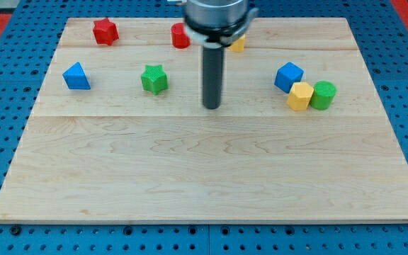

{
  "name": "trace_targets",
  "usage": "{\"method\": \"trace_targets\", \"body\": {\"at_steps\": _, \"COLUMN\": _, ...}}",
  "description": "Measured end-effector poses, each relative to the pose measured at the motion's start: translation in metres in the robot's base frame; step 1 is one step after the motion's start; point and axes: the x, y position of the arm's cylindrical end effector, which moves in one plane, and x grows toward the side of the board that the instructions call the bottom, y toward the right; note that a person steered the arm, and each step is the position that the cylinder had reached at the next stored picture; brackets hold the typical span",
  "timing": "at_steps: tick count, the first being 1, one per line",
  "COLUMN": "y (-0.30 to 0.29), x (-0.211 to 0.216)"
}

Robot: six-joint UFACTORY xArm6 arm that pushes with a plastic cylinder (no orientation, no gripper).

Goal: Push the green star into the blue cube

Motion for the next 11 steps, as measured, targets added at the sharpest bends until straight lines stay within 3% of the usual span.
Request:
{"method": "trace_targets", "body": {"at_steps": 2, "y": -0.123, "x": -0.013}}
{"method": "trace_targets", "body": {"at_steps": 3, "y": -0.167, "x": -0.046}}
{"method": "trace_targets", "body": {"at_steps": 4, "y": -0.154, "x": -0.061}}
{"method": "trace_targets", "body": {"at_steps": 7, "y": 0.053, "x": -0.061}}
{"method": "trace_targets", "body": {"at_steps": 9, "y": 0.046, "x": -0.072}}
{"method": "trace_targets", "body": {"at_steps": 11, "y": 0.089, "x": -0.072}}
